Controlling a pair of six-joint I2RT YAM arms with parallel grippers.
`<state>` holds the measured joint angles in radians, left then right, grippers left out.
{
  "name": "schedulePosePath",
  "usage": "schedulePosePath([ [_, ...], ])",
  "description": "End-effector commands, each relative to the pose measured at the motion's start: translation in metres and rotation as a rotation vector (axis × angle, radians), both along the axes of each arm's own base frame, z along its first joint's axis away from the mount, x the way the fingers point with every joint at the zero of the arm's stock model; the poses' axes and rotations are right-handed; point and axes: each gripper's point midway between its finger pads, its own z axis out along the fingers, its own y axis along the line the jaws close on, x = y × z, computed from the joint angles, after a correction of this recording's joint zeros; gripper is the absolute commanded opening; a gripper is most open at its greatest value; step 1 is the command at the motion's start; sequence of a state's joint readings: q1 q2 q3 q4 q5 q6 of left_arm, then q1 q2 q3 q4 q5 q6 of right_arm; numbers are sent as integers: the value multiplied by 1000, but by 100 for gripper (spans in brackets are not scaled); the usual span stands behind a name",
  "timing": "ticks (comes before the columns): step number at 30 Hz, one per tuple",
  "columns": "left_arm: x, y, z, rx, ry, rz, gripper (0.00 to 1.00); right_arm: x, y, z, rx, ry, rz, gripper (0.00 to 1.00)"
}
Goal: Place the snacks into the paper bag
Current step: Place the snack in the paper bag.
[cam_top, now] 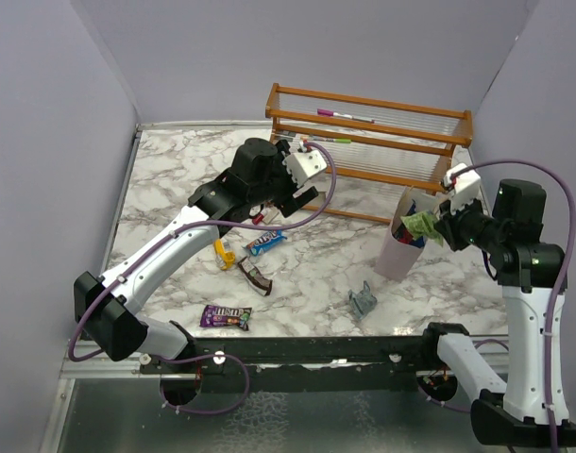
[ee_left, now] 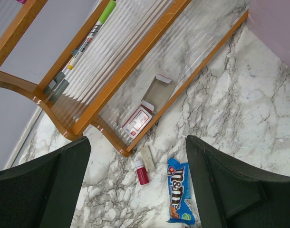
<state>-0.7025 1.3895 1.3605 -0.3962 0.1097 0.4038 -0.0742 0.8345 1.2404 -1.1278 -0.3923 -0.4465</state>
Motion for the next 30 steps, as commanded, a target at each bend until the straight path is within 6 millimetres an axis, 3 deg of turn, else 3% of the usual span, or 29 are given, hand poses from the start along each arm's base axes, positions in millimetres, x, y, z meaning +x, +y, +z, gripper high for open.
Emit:
schedulePosePath([
  [1, 1, 0, 8, -9, -31, 0, 85, 14, -12, 3, 1, -9, -90, 1],
  [8, 2, 0, 7, -3, -32, 4, 85, 28, -3, 8, 74, 22, -85, 1],
  [16, 4, 0, 3, 7, -29, 3, 85, 41, -18, 3, 50, 42, -184, 1],
  [30, 4, 1, -15, 37, -3, 8, 85, 49, -17, -16, 60, 108, -184, 3],
])
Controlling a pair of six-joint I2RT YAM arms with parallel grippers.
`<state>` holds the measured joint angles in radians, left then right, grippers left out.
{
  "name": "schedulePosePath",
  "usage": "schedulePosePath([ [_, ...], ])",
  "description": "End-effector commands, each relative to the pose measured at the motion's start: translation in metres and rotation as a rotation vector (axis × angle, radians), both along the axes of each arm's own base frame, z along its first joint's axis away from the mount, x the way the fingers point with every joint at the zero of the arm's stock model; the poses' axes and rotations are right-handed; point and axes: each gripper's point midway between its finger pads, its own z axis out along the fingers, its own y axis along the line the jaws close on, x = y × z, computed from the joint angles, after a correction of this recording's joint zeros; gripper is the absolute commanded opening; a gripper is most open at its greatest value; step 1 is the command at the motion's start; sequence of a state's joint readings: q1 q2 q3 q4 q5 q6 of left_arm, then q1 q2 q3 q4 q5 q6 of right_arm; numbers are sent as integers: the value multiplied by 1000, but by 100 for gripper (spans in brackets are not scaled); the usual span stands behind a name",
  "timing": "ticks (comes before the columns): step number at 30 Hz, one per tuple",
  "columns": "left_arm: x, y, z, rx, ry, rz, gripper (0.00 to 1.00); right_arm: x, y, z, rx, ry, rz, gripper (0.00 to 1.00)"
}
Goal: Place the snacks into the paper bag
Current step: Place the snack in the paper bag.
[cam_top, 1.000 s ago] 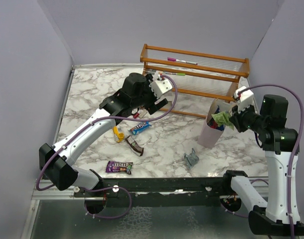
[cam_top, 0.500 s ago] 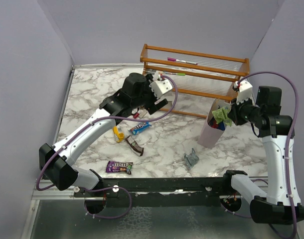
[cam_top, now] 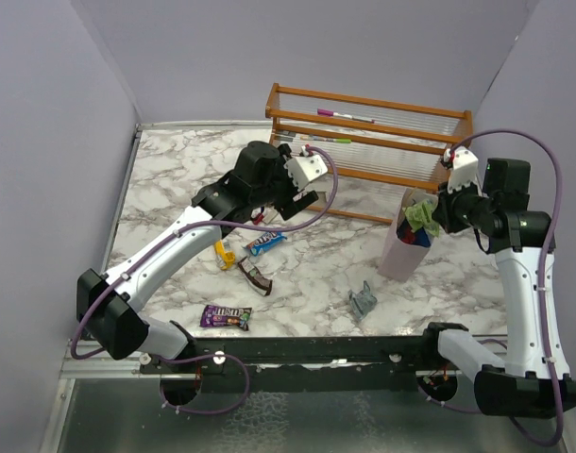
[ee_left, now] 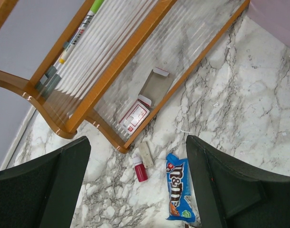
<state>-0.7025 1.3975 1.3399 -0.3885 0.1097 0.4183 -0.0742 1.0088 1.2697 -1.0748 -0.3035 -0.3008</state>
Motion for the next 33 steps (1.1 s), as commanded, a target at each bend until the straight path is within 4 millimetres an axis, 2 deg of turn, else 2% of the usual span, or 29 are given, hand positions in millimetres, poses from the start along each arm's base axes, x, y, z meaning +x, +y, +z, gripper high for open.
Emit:
schedulePosePath([
  [1, 4, 2, -5, 16, -10, 16, 85, 11, -3, 4, 7, -26, -24, 4],
  [10, 4, 3, -8, 23, -9, 19, 85, 13, 4, -2, 43, -1, -5, 13],
  [18, 3, 5, -11, 34, -9, 25, 85, 10, 19, 9, 98, -23, 65, 16],
  [24, 3, 13, -21, 61, -3, 50, 86, 0, 44, 34, 165, -98, 211, 25],
  [29, 3, 26, -35, 104, 27, 76, 87, -7, 51, 67, 162, -208, 263, 34],
  [33, 4, 43, -53, 107, 106, 91, 87, -11, 54, 84, 164, -253, 287, 39],
])
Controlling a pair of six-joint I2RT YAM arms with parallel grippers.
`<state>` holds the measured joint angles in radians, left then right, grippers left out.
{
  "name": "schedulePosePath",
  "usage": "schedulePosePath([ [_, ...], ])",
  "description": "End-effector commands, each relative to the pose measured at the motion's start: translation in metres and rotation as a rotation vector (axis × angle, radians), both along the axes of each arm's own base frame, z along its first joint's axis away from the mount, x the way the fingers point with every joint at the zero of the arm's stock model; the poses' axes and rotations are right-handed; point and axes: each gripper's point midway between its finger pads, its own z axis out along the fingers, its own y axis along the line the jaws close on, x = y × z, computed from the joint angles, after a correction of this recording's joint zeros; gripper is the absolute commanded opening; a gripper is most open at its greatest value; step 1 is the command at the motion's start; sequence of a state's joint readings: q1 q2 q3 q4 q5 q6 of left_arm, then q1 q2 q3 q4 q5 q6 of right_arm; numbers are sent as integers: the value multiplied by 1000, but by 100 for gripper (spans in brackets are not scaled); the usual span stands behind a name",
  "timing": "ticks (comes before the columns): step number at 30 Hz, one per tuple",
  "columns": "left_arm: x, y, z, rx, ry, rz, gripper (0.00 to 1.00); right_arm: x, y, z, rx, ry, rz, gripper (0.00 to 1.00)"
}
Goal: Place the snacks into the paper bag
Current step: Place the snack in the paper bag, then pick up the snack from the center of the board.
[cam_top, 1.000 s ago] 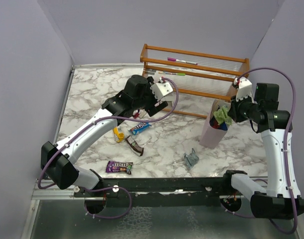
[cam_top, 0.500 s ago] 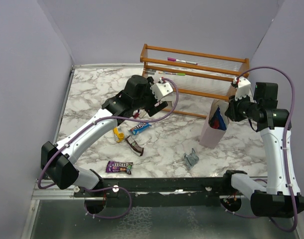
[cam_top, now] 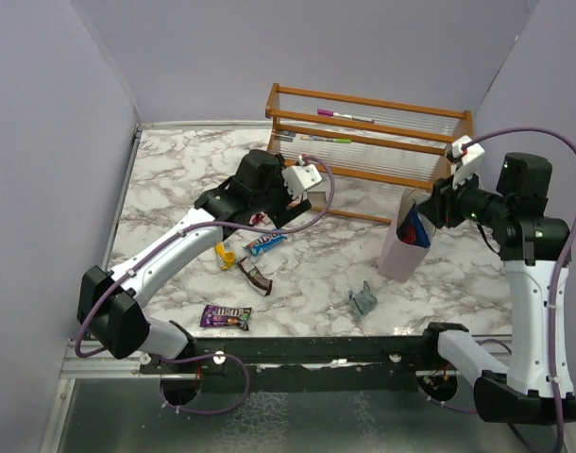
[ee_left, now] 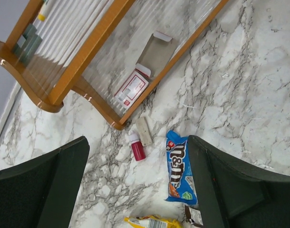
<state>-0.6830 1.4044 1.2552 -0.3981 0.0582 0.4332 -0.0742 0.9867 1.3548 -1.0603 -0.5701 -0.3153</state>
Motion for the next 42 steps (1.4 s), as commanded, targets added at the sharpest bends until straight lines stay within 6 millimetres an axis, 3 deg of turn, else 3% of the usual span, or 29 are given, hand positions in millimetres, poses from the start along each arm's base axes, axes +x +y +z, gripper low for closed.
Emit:
schedulePosePath([
  [1, 2, 29, -15, 11, 73, 45, 87, -5, 12, 37, 24, -122, 76, 40],
  [10, 9, 107, -61, -53, 246, 205, 87, -17, 31, 43, 80, -131, 197, 43],
  [16, 8, 158, -92, -84, 354, 340, 87, -17, 33, 39, 90, -128, 211, 43],
  [21, 1, 171, -114, -77, 437, 357, 85, -17, 33, 35, 90, -129, 209, 43],
  [28, -13, 124, -96, -106, 459, 122, 84, -11, 27, 27, 80, -120, 167, 44],
  [32, -30, 70, -92, -46, 431, -76, 84, 2, 17, 27, 54, -134, 98, 45],
  [36, -47, 15, -88, -49, 425, -256, 84, 18, 12, 40, 45, -212, 66, 47],
  [42, -75, -58, -89, -135, 547, -387, 84, 55, 2, 53, 50, -337, -11, 48],
])
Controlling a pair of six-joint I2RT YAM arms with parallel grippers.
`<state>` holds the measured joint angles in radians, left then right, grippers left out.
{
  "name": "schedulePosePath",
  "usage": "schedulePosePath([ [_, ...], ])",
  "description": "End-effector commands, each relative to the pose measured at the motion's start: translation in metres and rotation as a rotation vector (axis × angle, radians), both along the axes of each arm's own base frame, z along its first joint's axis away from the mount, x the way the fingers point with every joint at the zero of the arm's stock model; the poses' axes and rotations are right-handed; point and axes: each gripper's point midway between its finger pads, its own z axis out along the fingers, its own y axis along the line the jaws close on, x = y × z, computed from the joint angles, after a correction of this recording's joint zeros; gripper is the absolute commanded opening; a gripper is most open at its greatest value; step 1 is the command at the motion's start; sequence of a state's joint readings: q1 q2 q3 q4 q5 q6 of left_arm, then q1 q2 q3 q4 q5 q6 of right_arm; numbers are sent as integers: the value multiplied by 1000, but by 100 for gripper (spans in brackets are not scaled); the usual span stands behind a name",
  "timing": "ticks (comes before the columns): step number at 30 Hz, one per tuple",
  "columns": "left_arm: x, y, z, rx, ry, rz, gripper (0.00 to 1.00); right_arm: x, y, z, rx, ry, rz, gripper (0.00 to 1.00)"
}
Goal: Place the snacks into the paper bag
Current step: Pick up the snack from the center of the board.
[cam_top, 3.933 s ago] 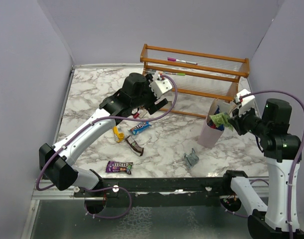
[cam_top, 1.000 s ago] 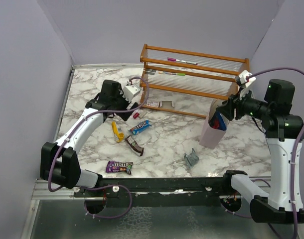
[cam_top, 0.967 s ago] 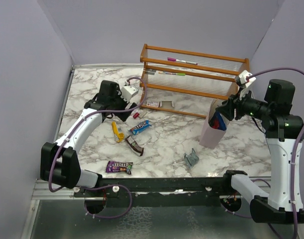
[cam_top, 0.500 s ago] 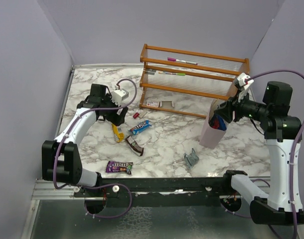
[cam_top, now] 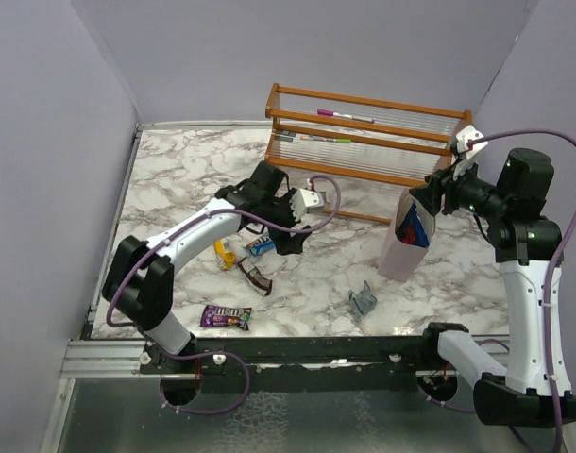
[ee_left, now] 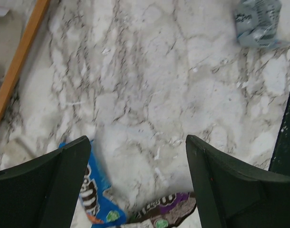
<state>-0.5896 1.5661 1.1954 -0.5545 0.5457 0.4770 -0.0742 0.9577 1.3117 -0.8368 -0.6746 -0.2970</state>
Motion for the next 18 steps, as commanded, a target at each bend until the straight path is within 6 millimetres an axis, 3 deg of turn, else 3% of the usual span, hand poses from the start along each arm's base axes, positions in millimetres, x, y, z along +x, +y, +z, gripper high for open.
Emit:
schedulePosePath([
  [1, -22, -55, 5, -108, 119, -83, 84, 41, -14, 18, 25, -142, -103, 48],
  [8, -64, -110, -24, -123, 389, -106, 84, 65, -30, -2, 47, -156, -222, 52],
  [13, -82, -134, -35, -137, 504, -99, 84, 57, -36, -14, 34, -213, -253, 53],
  [18, -95, -148, -45, -143, 576, -90, 81, 42, -30, -13, 46, -257, -229, 55],
])
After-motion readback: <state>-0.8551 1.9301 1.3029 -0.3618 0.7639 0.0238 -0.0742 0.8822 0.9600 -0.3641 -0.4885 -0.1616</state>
